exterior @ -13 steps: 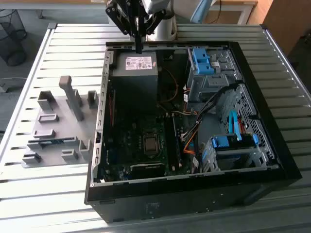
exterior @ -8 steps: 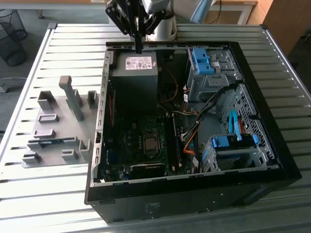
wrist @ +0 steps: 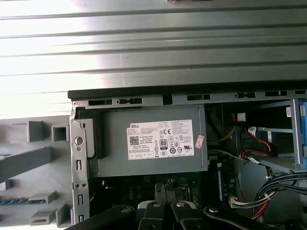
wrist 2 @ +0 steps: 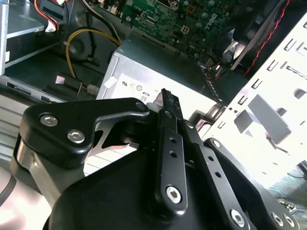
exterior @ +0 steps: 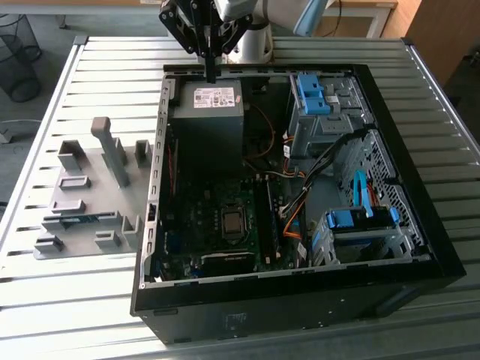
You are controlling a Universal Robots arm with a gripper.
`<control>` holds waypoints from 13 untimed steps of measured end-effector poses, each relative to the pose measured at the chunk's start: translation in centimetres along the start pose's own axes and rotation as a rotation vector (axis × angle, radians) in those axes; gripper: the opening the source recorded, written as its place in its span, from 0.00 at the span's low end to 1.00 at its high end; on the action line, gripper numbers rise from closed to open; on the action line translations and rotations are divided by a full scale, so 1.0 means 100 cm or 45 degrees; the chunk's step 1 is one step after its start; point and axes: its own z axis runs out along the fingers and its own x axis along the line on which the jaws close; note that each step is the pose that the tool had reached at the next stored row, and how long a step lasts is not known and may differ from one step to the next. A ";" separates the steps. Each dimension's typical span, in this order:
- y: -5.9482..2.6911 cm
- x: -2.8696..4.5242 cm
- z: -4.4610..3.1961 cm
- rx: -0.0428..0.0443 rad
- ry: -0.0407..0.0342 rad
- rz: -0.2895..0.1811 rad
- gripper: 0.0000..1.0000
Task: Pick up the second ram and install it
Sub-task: 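Reach for the second ram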
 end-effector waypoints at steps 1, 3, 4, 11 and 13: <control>0.0000 0.0004 0.0000 0.000 0.0000 0.000 0.11; -0.0001 0.0015 0.0000 0.000 0.0000 0.000 0.11; -0.0001 0.0020 0.0001 0.000 0.0000 0.000 0.11; -0.0003 0.0040 0.0002 0.000 -0.0001 0.000 0.11; -0.0003 0.0045 0.0002 0.000 -0.0001 0.000 0.11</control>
